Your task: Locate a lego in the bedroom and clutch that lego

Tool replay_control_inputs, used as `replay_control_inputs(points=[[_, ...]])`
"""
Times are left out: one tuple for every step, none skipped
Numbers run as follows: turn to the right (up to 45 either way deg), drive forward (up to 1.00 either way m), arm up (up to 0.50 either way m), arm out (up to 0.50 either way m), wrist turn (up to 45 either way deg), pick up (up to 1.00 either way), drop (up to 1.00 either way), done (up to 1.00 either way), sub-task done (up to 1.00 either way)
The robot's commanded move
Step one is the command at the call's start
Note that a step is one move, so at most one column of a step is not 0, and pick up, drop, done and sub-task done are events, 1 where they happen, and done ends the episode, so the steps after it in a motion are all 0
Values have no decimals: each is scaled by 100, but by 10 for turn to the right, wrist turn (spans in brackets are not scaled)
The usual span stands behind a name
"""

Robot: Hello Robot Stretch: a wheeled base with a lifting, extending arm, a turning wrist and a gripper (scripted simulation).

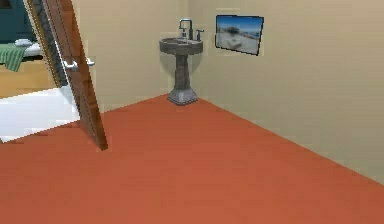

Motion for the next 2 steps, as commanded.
replay_control_inputs(points=[[-30, 0, 0, 0, 0, 0, 0, 0, 0], [450, 0, 0, 0, 0, 0, 0, 0, 0]])
